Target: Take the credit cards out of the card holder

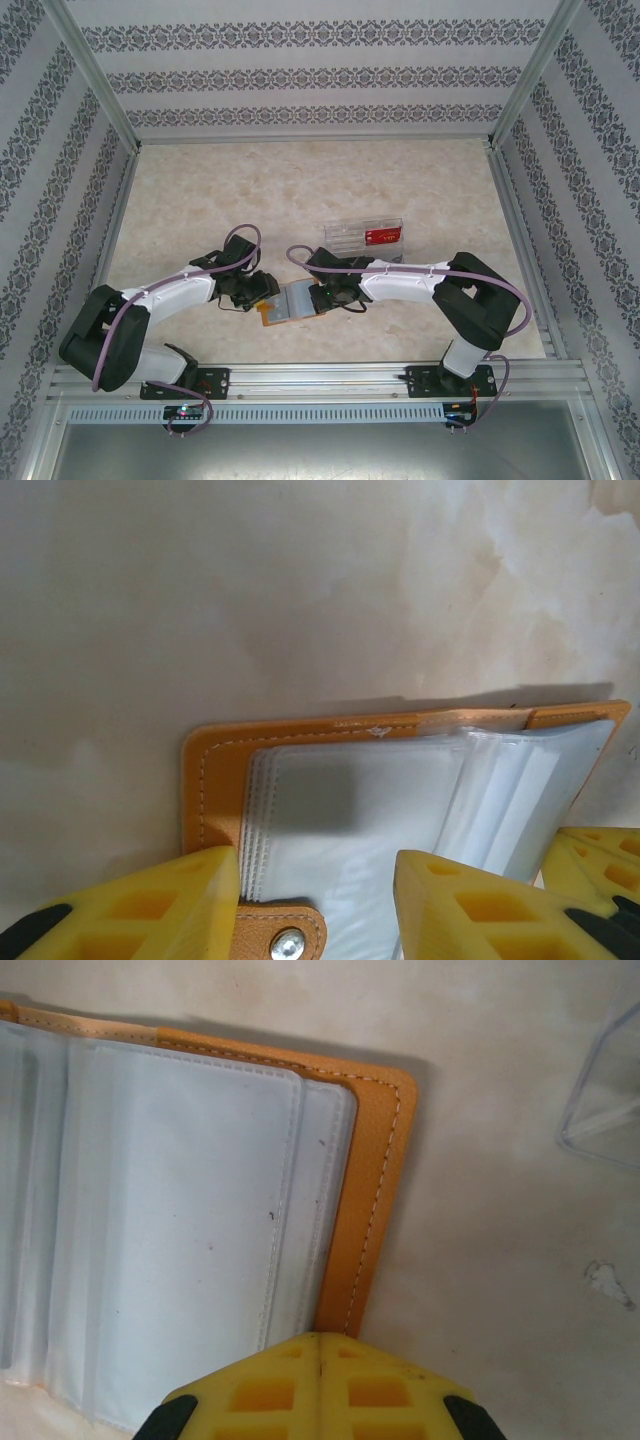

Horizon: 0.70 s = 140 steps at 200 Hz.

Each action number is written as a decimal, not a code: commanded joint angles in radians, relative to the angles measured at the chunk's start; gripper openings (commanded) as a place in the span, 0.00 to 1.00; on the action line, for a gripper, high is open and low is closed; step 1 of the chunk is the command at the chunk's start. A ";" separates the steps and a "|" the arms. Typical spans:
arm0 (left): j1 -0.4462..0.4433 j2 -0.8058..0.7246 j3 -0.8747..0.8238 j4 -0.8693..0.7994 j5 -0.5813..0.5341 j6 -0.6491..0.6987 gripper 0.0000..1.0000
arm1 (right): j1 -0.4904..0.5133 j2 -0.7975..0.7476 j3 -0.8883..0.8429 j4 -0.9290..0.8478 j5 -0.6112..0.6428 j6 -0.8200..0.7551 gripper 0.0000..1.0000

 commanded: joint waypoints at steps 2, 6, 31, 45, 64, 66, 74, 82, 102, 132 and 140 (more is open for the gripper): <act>-0.012 0.021 0.002 0.037 0.004 0.007 0.45 | 0.003 0.030 -0.016 -0.009 0.004 0.011 0.00; -0.013 0.021 0.001 0.043 0.008 0.006 0.45 | 0.003 0.031 -0.017 -0.008 0.005 0.011 0.00; -0.028 0.024 0.000 0.083 0.022 -0.004 0.45 | 0.001 0.035 -0.013 -0.010 0.001 0.011 0.00; -0.040 0.025 0.001 0.101 0.031 -0.009 0.45 | 0.001 0.039 -0.013 -0.010 0.002 0.012 0.00; -0.051 0.028 0.003 0.123 0.044 -0.016 0.44 | 0.001 0.041 -0.013 -0.013 0.004 0.012 0.00; -0.051 0.029 0.004 0.125 0.044 -0.017 0.44 | 0.001 0.041 -0.013 -0.013 0.003 0.013 0.00; -0.055 0.029 0.008 0.126 0.045 -0.018 0.43 | 0.001 0.039 -0.013 -0.014 0.004 0.014 0.00; -0.059 0.032 0.012 0.125 0.045 -0.019 0.43 | 0.001 0.039 -0.014 -0.014 0.007 0.014 0.00; -0.065 0.030 0.026 0.119 0.045 -0.019 0.43 | 0.001 0.038 -0.014 -0.015 0.007 0.016 0.00; -0.073 0.024 0.044 0.103 0.040 -0.011 0.50 | -0.001 0.039 -0.015 -0.016 0.007 0.015 0.00; -0.074 0.024 0.044 0.103 0.041 -0.011 0.53 | -0.001 0.039 -0.013 -0.016 0.006 0.015 0.00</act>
